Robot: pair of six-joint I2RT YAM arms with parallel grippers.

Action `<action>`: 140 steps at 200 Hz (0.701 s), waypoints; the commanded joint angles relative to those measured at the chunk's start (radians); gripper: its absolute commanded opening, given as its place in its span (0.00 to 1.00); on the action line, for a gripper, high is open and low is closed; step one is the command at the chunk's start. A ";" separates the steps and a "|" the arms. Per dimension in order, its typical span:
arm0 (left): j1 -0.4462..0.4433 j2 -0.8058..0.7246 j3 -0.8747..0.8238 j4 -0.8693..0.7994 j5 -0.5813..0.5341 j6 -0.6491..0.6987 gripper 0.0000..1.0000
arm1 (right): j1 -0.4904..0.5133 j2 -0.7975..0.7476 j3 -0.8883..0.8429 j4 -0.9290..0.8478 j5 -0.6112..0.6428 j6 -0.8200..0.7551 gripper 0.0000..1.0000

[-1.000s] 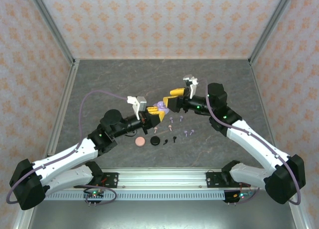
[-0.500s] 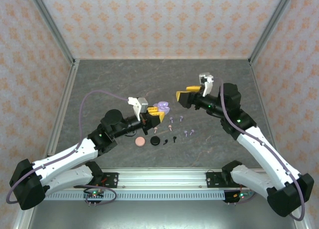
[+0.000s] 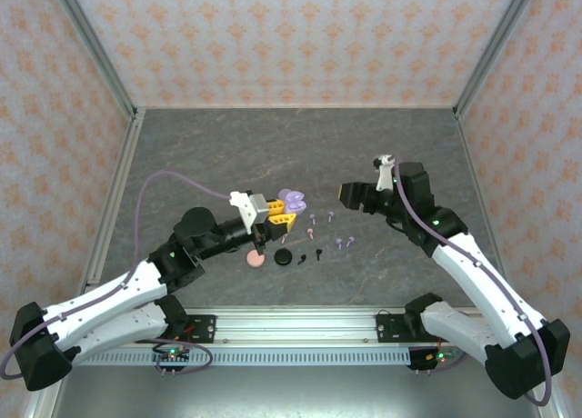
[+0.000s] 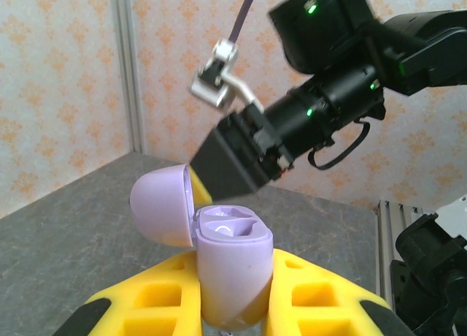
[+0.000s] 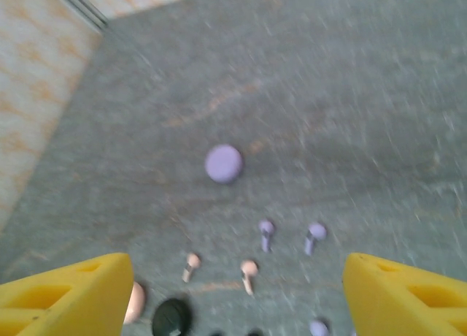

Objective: Insert the wireless bluetooth earbuds into the charging case

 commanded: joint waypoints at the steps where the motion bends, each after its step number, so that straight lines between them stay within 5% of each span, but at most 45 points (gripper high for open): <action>1: -0.005 -0.023 -0.020 -0.003 -0.012 0.044 0.00 | -0.004 0.050 -0.021 -0.105 0.048 0.028 0.76; 64: -0.006 -0.017 -0.028 0.004 -0.017 0.024 0.00 | 0.017 0.312 0.028 -0.162 0.057 0.000 0.59; 140: -0.006 0.005 -0.029 0.018 -0.017 0.006 0.00 | 0.071 0.571 0.113 -0.065 0.113 -0.005 0.51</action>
